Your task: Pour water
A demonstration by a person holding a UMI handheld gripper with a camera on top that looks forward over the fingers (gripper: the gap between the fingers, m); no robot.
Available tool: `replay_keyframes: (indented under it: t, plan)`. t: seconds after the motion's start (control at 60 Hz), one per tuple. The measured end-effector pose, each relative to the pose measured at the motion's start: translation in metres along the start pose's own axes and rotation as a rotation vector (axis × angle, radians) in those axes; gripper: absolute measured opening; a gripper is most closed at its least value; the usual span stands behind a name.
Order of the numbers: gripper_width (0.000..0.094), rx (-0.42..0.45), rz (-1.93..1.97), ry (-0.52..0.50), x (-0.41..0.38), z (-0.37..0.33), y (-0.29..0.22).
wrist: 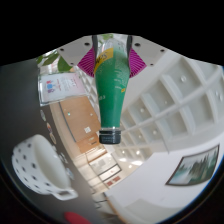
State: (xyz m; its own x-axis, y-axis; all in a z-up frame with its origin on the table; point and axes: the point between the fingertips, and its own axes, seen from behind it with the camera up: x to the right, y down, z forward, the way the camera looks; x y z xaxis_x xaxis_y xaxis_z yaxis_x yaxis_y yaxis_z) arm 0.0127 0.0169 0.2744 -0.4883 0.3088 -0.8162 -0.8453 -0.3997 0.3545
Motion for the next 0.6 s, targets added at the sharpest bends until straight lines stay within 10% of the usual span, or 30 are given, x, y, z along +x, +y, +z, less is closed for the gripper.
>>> replay_keyframes:
  t: [0.217,0.6]
  plan:
    - [0.0392,0.063,0.194,0.019,0.031,-0.016,-0.031]
    - [0.0394,-0.114,-0.434,0.071,-0.046,0.013,0.015]
